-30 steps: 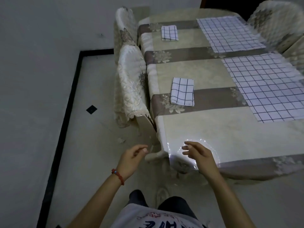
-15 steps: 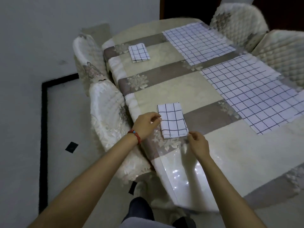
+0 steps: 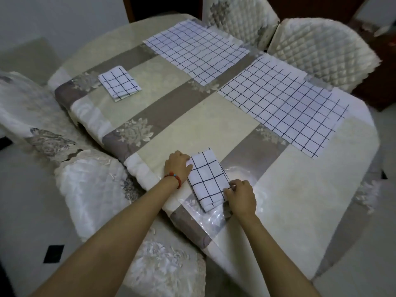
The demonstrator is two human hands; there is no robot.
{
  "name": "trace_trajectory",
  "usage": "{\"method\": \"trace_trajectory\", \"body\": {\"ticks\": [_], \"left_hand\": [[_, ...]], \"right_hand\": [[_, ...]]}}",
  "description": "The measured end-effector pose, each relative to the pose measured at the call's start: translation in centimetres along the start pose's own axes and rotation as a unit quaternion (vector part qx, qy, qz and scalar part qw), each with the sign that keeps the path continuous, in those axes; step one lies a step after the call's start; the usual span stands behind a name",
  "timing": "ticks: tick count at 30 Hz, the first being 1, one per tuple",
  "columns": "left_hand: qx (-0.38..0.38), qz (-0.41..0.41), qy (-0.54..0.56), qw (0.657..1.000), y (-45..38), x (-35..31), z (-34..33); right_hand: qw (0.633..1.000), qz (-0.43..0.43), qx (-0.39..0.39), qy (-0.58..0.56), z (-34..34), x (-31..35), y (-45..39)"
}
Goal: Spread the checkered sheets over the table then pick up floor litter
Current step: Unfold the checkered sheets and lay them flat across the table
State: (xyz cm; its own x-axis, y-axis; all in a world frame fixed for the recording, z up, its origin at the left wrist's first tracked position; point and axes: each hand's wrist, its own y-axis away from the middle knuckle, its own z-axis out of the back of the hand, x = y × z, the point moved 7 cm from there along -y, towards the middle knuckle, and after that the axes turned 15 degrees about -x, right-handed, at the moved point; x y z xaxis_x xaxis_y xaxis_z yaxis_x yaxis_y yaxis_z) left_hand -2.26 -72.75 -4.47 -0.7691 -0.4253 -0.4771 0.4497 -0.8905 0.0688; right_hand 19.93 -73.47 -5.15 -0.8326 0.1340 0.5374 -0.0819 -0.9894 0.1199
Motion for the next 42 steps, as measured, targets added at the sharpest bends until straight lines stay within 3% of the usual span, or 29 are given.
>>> {"method": "trace_trajectory", "body": {"ticks": [7, 16, 23, 29, 33, 38, 42], "left_hand": [[-0.033, 0.003, 0.006, 0.999, -0.1, 0.7, 0.1], [-0.085, 0.014, 0.191, 0.978, 1.0, -1.0, 4.0], [-0.057, -0.089, 0.282, 0.953, 2.1, -7.4, 10.2], [-0.077, -0.137, 0.348, 0.924, 3.0, -11.3, 14.8], [-0.122, -0.115, 0.378, 0.91, 3.5, -12.0, 16.5], [-0.217, -0.06, 0.264, 0.938, 5.6, -12.6, 16.0], [-0.129, -0.035, 0.32, 0.938, 8.7, -15.3, 13.4]], "right_hand": [[0.999, 0.013, -0.032, -0.025, 0.3, 0.1, 0.7], [0.993, 0.043, -0.084, -0.076, 4.6, 0.2, 0.1], [0.973, 0.071, -0.022, -0.219, 10.2, 3.9, -0.7], [0.955, 0.116, -0.042, -0.269, 15.3, 7.0, -0.9], [0.944, 0.13, -0.018, -0.303, 17.2, 7.6, 0.0], [0.93, 0.107, -0.036, -0.351, 19.1, 8.1, 0.3], [0.942, 0.13, -0.051, -0.307, 19.3, 8.7, 0.5]]}}
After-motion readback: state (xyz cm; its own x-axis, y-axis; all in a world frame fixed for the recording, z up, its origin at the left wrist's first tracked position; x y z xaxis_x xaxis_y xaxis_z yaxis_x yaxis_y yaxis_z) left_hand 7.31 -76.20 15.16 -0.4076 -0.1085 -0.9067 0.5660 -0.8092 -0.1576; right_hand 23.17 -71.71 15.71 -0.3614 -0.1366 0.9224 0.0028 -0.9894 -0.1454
